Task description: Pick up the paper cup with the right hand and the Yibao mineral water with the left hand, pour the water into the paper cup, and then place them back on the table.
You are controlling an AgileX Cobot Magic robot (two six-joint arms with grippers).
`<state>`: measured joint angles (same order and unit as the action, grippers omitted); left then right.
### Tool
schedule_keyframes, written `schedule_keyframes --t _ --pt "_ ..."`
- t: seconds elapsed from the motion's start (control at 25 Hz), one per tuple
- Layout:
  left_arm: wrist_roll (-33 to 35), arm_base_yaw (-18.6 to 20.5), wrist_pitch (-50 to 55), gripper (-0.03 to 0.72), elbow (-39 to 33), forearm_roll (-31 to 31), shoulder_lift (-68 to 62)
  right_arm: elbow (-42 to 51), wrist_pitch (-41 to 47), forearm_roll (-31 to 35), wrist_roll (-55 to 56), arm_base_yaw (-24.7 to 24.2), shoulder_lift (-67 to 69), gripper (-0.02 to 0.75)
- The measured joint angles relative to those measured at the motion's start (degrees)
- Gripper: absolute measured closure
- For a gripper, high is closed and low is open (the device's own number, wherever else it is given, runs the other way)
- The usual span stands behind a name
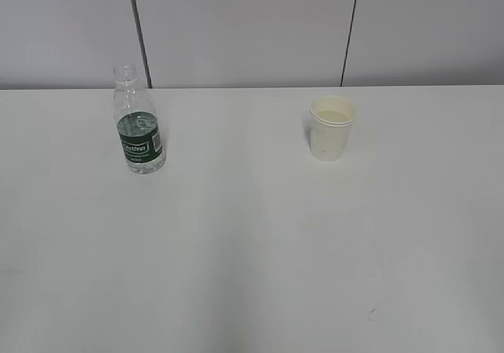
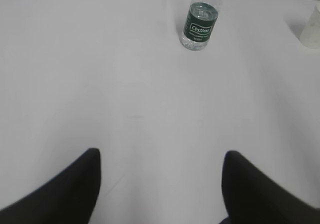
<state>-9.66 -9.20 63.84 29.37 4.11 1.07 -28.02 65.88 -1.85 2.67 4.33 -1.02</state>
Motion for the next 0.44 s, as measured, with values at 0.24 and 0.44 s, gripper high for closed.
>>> schedule_keyframes --t 0.24,0.44 --pt "0.0 0.0 0.0 0.220 0.0 0.0 0.0 0.0 -0.1 -0.1 0.0 0.0 0.0 0.152" --pt "0.0 0.0 0.0 0.220 0.0 0.0 0.0 0.0 -0.1 -0.2 0.0 0.0 0.0 0.152"
